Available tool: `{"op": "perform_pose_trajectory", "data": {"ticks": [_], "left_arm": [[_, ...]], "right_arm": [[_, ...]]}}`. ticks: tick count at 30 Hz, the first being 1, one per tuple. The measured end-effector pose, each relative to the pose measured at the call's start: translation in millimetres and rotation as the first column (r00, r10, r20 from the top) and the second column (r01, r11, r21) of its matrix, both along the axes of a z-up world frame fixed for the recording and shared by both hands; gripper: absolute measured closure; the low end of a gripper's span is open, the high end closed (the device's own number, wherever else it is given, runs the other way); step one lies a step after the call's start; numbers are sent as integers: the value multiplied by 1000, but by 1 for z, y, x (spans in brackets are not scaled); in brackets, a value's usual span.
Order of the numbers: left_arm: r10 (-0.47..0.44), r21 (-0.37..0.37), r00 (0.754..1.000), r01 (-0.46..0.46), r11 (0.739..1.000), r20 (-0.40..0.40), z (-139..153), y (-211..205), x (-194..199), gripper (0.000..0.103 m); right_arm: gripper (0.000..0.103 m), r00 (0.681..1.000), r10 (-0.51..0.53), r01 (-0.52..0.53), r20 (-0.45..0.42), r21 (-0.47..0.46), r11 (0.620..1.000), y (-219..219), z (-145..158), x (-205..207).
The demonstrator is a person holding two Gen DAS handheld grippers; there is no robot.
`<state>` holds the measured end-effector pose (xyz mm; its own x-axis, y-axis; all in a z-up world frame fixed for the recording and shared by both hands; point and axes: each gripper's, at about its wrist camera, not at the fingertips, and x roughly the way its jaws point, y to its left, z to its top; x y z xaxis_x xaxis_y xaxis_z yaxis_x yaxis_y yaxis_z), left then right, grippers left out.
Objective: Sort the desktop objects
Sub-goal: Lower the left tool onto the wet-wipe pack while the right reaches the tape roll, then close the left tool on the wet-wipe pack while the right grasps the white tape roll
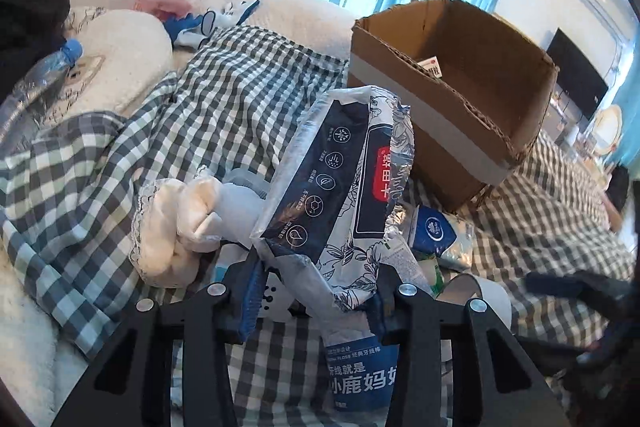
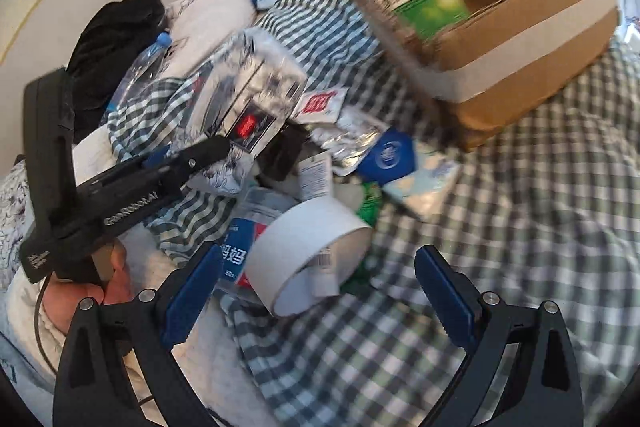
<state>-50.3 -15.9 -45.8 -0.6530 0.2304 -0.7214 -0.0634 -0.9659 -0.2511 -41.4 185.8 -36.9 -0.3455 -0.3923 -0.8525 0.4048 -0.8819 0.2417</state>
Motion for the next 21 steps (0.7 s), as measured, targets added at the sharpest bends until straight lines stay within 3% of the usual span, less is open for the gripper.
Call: {"op": "perform_pose_trajectory", "data": {"ticks": [2,8,14,19,21], "left_arm": [[-6,-5,1000,6,1000,2,0,1,1,60],[-23,8,1000,23,1000,12,-4,3,-3,60],[-34,24,999,33,999,23,-7,4,-2,60],[-26,34,999,25,999,24,-9,2,0,60],[-20,32,1000,19,999,22,-9,1,2,60]], "right_arm": [[6,1000,-4,4,10,44,999,-4,-12,-7],[5,999,-19,18,45,35,999,-7,-33,-22],[6,996,-25,27,90,-26,999,-9,-47,-26],[28,999,-6,6,43,-20,1000,-12,-29,-19],[28,1000,-6,6,11,3,1000,-16,-20,-13]]}}
